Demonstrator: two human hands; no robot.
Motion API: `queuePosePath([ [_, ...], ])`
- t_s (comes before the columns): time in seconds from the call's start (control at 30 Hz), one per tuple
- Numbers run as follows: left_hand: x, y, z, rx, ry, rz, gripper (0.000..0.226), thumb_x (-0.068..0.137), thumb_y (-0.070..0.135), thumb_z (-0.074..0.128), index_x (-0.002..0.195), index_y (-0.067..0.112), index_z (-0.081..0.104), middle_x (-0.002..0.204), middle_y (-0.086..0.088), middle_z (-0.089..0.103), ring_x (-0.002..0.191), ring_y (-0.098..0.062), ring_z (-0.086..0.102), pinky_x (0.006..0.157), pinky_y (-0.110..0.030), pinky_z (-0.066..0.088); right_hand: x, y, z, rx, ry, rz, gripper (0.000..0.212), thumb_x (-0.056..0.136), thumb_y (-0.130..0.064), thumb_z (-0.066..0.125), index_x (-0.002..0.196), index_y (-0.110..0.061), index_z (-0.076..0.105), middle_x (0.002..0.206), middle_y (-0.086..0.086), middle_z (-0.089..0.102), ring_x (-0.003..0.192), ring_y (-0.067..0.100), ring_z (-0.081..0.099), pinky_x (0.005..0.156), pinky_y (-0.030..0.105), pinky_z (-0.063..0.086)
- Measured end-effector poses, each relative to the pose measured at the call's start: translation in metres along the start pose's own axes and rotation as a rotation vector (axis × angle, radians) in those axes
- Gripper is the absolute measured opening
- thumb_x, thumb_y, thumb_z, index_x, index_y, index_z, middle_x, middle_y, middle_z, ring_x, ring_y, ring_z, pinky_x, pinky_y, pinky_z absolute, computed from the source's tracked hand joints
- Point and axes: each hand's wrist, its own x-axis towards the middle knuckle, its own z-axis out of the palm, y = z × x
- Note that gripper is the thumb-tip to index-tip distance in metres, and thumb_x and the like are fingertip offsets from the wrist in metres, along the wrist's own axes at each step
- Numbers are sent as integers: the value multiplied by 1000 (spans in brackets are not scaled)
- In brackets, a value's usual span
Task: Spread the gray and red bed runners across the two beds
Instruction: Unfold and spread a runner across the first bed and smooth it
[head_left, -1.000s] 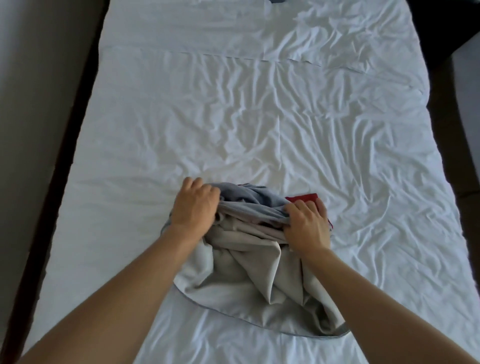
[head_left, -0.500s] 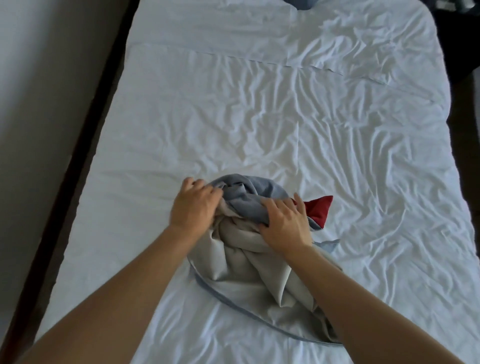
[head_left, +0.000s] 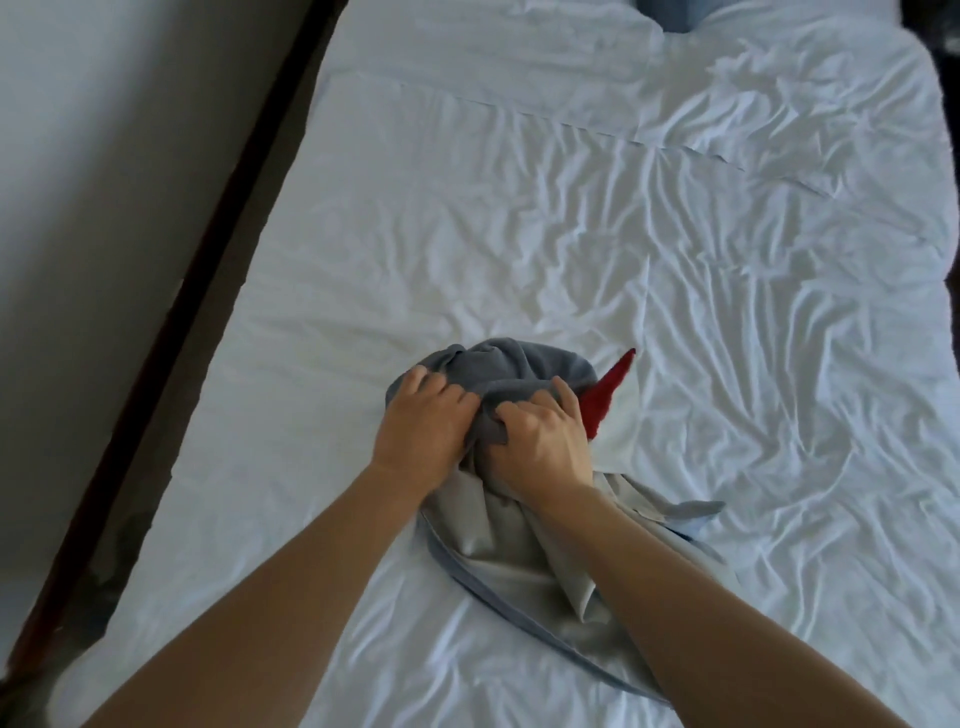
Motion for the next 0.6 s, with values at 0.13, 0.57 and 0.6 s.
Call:
queuePosePath([
  [0.13,-26,-49,-2,83,13,-114,6,81,20,69,78,19,64,73,-3,65,78,-28,61,85,-40,44,2,12,3,-157,-18,-84,7,76,-13,65,82,-13,69,80,4,68,85,31,61,114,51,32],
  [0.57,-54,-54,-7,-82,26,-102,15,72,10,76,67,17,64,63,0,64,67,-26,61,76,-40,49,8,-56,27,-97,135,-335,6,76,-9,70,75,-14,68,69,3,64,76,28,61,109,50,40],
  [0.6,-58,-64,-3,-51,15,-133,12,73,11,76,68,16,66,64,-2,65,69,-28,62,76,-40,48,10,-50,25,-119,128,-318,9,77,-11,69,86,-14,71,80,4,67,87,30,62,112,51,35],
])
